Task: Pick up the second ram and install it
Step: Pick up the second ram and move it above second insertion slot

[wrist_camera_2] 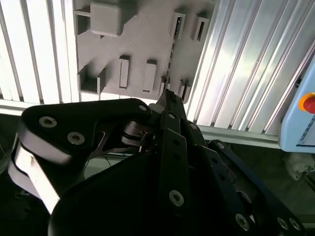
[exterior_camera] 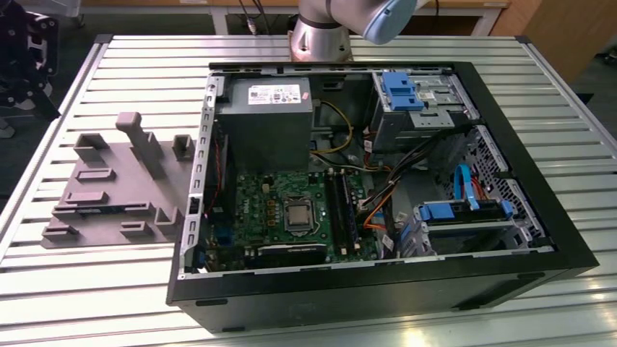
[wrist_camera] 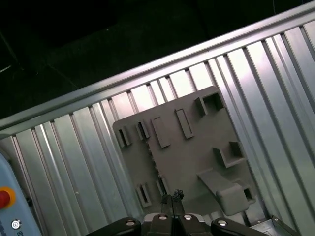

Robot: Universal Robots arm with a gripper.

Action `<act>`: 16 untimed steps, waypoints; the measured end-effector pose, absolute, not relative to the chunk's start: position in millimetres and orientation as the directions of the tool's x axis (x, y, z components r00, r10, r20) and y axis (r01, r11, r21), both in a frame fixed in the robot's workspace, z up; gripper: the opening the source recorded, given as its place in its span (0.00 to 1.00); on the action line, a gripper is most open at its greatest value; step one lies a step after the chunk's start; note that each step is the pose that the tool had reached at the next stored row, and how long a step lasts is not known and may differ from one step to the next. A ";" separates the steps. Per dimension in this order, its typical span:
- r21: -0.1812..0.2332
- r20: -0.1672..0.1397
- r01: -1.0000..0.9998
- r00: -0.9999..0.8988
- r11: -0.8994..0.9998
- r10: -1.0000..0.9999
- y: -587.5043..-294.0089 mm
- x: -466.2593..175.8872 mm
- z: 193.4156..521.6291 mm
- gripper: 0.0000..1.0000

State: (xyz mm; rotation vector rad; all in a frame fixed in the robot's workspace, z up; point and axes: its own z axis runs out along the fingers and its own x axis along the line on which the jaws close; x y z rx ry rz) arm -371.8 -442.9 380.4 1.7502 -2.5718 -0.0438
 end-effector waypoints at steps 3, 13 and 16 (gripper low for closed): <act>0.040 0.009 -0.942 -0.334 0.335 -0.942 -442.9 -371.8 380.4 0.11; 0.040 0.009 -0.972 -0.231 0.232 -0.973 -442.8 -371.8 380.4 0.11; 0.040 0.009 -0.979 -0.200 0.201 -0.980 -442.8 -371.8 380.4 0.11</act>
